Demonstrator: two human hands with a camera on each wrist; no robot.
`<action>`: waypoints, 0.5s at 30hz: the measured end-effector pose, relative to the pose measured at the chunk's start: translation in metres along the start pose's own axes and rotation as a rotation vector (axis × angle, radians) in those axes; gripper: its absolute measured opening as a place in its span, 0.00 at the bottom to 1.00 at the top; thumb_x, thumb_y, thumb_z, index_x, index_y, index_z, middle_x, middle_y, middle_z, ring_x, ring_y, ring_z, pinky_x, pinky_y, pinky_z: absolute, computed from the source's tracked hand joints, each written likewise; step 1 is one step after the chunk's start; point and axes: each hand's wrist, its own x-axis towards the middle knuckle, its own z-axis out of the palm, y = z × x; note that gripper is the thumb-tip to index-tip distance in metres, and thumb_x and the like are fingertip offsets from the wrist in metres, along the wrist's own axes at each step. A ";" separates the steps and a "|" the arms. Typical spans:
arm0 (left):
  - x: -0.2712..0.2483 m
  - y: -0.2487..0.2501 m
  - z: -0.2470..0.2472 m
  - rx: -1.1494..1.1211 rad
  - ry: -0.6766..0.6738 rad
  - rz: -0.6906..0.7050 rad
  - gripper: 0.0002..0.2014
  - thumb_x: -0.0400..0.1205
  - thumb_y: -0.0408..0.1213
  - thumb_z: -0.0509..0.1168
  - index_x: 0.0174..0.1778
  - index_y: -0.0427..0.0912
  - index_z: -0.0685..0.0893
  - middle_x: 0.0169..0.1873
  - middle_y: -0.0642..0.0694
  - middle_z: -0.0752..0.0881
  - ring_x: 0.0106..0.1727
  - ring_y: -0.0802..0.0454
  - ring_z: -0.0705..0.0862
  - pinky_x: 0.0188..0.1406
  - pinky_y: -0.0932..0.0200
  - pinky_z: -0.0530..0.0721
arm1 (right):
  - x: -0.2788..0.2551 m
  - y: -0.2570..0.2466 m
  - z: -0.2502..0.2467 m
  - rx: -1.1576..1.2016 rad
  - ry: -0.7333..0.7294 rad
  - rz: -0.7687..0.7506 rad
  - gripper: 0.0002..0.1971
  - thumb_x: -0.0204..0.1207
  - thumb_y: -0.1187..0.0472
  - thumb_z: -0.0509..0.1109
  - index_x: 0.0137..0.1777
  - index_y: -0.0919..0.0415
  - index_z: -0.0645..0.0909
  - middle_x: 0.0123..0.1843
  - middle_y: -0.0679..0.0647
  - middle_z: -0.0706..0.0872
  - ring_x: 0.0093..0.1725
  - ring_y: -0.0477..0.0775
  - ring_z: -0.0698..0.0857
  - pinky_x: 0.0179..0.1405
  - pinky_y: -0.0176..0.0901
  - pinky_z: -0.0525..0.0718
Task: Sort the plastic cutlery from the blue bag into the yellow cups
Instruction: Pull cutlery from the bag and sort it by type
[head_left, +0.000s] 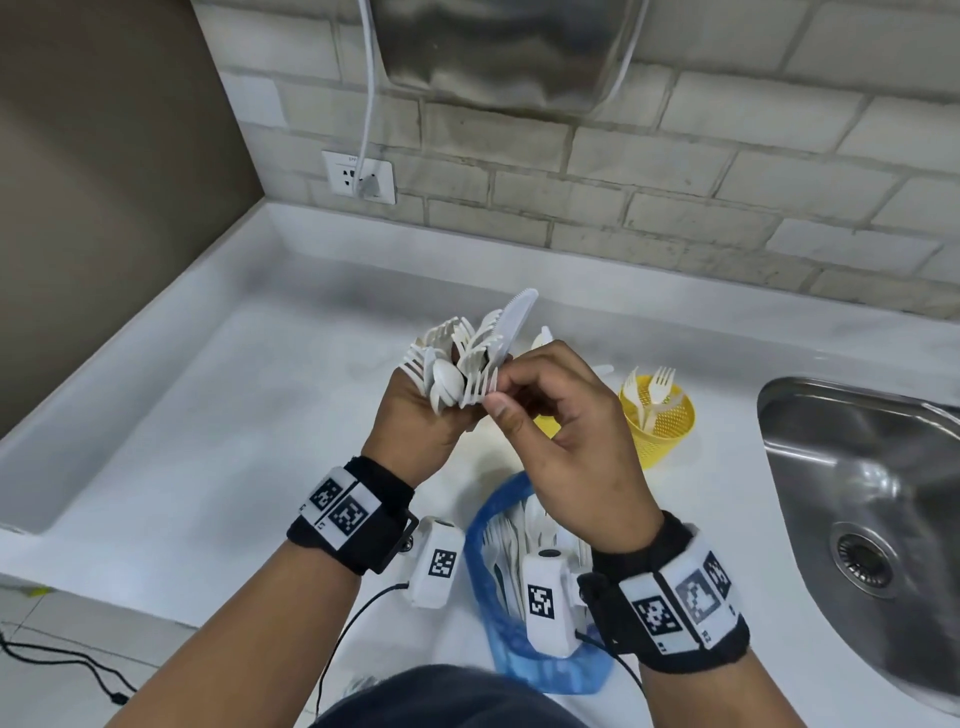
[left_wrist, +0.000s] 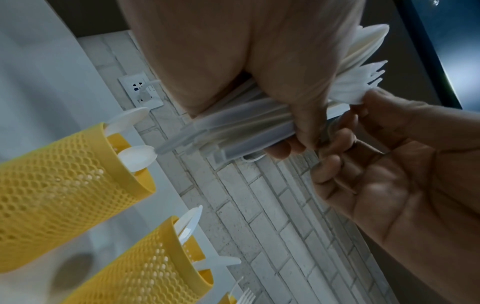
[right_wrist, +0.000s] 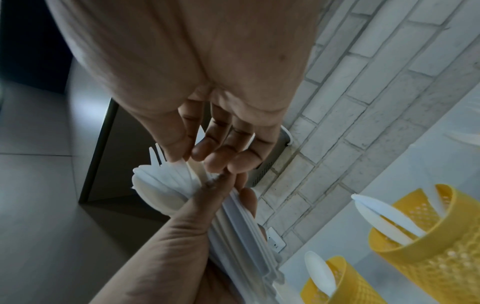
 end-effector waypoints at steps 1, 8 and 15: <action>0.001 0.001 0.000 -0.009 -0.003 0.001 0.09 0.74 0.22 0.72 0.36 0.41 0.84 0.29 0.40 0.81 0.31 0.47 0.77 0.31 0.53 0.76 | 0.002 0.000 0.000 0.016 -0.006 0.014 0.02 0.80 0.72 0.75 0.48 0.67 0.87 0.48 0.56 0.83 0.44 0.49 0.86 0.47 0.36 0.83; 0.004 0.004 0.004 0.016 -0.018 -0.029 0.17 0.76 0.23 0.75 0.33 0.53 0.87 0.27 0.58 0.85 0.29 0.62 0.82 0.32 0.66 0.79 | 0.009 -0.005 -0.002 0.181 0.046 0.040 0.04 0.84 0.70 0.71 0.49 0.61 0.83 0.47 0.60 0.81 0.44 0.48 0.85 0.47 0.44 0.82; 0.004 -0.004 -0.001 -0.007 0.048 -0.104 0.06 0.75 0.30 0.79 0.45 0.36 0.91 0.40 0.30 0.90 0.40 0.44 0.86 0.38 0.41 0.84 | 0.016 -0.022 -0.012 0.358 0.171 0.036 0.03 0.86 0.64 0.69 0.51 0.57 0.80 0.44 0.55 0.82 0.43 0.50 0.83 0.46 0.40 0.83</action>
